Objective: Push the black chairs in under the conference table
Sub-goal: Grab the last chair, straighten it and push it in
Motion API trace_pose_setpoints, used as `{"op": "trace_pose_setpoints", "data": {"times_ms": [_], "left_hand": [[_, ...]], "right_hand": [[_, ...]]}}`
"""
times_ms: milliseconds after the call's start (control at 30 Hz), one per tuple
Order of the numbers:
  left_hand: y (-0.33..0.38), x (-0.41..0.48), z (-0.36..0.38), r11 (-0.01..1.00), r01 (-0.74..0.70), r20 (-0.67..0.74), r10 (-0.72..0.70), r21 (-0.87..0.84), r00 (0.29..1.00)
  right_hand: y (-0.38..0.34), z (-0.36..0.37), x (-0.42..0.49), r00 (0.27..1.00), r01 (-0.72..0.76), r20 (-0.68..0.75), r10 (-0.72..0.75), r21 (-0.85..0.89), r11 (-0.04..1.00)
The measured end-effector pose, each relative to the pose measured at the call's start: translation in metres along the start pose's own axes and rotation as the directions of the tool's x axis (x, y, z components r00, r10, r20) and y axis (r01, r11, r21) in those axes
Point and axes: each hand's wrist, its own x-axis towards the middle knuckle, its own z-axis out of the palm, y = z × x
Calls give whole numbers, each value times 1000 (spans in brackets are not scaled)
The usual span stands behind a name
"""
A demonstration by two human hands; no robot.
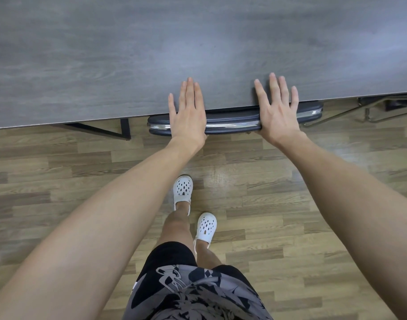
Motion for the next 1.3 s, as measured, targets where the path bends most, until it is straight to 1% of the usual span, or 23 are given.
{"op": "trace_pose_setpoints", "data": {"times_ms": [233,333,433,567,667,800,900,1100,1200,1300], "left_hand": [[0,1,2,1000,-15,24,15,-2,1000],[1,4,5,1000,1,17,-1,13,1000],[1,3,6,1000,-9,26,9,-9,1000],[-1,1,-1,998,-42,79,46,-48,996],[-5,0,-4,993,-70,72,77,-94,994],[-12,-5,-5,974,-140,63,153,-177,986],[-20,-17,-7,964,-212,62,224,-160,973],[-41,-69,-19,966,-233,3,235,-116,972],[-47,-98,-30,964,-230,7,233,-129,972],[-49,-123,-41,965,-204,10,208,-164,978]], "right_hand": [[-2,1,-1,999,-47,18,47,5,999],[-9,5,-3,990,-143,15,142,41,989],[-17,9,-6,970,-245,22,244,65,967],[-26,8,-11,941,-340,23,339,55,939],[-39,6,-14,922,-387,62,383,79,919],[-69,-1,-28,941,-336,86,328,106,936],[-92,-7,-46,956,-290,80,281,145,946],[-113,-27,-89,959,-276,113,259,169,946],[-118,-43,-110,966,-255,84,244,167,952],[-121,-52,-128,973,-229,22,229,189,955]]}}
